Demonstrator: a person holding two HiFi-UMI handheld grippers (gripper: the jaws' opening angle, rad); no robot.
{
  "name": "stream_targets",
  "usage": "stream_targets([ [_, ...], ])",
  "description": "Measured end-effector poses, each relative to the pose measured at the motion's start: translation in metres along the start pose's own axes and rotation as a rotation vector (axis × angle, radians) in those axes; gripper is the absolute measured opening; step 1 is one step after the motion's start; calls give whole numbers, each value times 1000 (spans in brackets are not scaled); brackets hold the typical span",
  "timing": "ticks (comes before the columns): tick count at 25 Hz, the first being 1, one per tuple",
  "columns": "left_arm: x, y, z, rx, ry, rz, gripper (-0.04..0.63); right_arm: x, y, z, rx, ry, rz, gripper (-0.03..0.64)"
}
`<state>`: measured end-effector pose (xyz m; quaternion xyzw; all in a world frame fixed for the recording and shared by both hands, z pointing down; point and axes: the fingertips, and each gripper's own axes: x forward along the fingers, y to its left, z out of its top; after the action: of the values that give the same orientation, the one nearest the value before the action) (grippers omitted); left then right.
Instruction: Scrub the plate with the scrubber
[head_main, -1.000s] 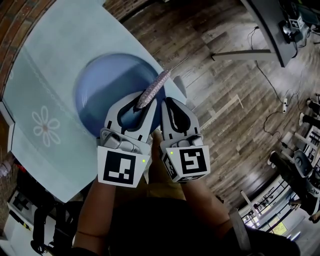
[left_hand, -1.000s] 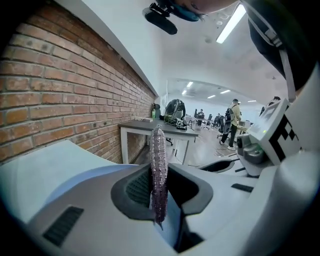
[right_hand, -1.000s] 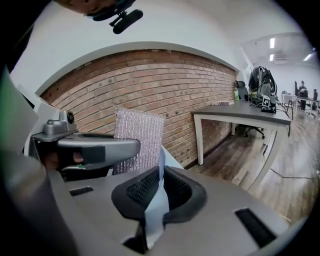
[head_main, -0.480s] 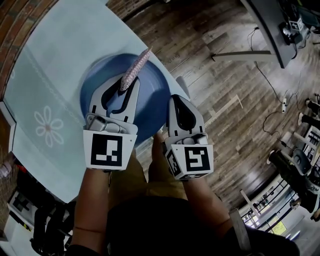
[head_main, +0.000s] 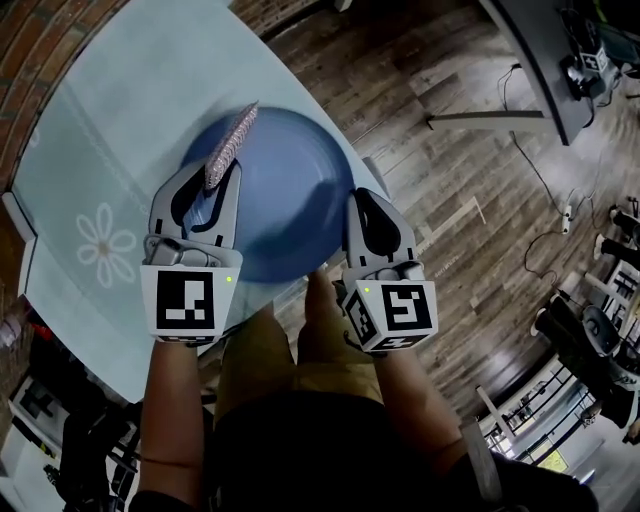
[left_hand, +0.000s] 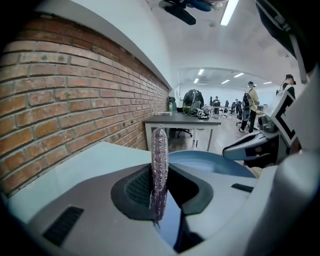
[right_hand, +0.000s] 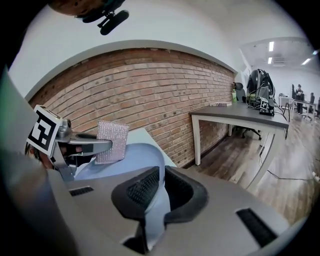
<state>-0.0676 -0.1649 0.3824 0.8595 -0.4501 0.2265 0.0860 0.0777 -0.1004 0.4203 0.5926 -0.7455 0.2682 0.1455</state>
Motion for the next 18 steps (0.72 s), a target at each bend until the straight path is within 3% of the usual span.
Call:
stream_targets([
  [6, -34, 12, -22, 44, 103, 23, 80, -2, 6, -7, -44, 42, 7, 46],
  [9, -43, 15, -22, -3, 65, 46, 80, -2, 5, -10, -51, 54, 5, 46],
  [13, -63, 10, -35, -2, 97, 37, 80, -2, 7, -12, -65, 72, -13, 46],
  [18, -89, -3, -43, -39, 76, 11, 80, -4, 12, -14, -81, 88, -33, 46],
])
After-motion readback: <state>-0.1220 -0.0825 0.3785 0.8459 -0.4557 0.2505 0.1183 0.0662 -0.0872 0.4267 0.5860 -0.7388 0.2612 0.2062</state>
